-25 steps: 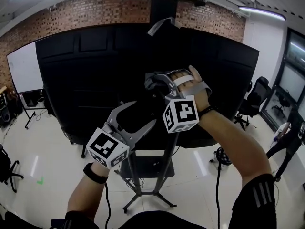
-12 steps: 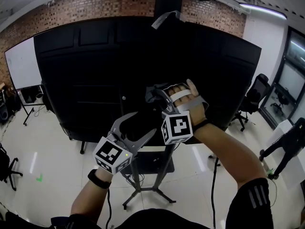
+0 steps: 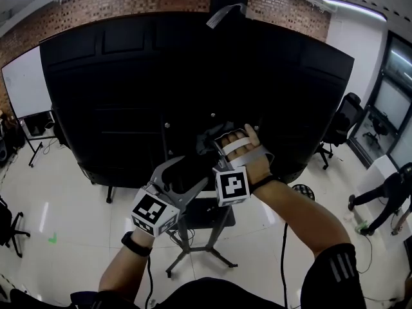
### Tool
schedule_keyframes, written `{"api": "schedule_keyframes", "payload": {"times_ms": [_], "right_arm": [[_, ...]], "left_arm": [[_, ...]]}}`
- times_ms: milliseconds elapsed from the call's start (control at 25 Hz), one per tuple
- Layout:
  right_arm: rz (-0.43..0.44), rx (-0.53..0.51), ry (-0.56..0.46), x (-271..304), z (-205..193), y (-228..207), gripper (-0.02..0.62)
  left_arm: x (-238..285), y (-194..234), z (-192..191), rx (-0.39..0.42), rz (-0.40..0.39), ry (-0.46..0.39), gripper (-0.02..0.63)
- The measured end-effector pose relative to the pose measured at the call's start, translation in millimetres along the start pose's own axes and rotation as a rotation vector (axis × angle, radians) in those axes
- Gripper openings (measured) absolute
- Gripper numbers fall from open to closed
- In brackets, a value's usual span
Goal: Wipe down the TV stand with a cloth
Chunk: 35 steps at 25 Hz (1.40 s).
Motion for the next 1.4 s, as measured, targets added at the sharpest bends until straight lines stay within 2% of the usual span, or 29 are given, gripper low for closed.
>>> {"api": "schedule_keyframes", "payload": {"times_ms": [120, 280, 520, 1120, 1280, 1400], "right_arm": [[0.018, 0.060, -0.019, -7, 12, 8, 0.020], [0.063, 0.012, 0.021, 3, 11, 38, 0.020], [0.120, 0.060, 0.012, 3, 20, 67, 0.020], [0.242, 0.074, 0.036, 12, 35, 137, 0.020], [0.274, 0.118, 0.032, 11, 37, 143, 0.020], [0.287, 0.213, -0.001, 2, 39, 134, 0.020]], "left_arm": [[0, 0, -11, -0.020, -0.006, 0.013, 0.302], [0, 0, -24, -0.042, -0.011, 0.030, 0.302], [3, -1, -45, -0.068, -0.021, 0.058, 0.302], [4, -6, -86, -0.136, -0.046, 0.110, 0.302], [2, -10, -93, -0.144, -0.060, 0.123, 0.302], [-1, -13, -93, -0.141, -0.075, 0.124, 0.302]]}}
Point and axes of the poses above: the fingertips, and each gripper's own axes: x forward along the fingers, y to its left, z out of its top, the point moved 2 cm from there along -x, backward along the fingers, and after that the axes turned 14 degrees about y, right-handed, at the moved point
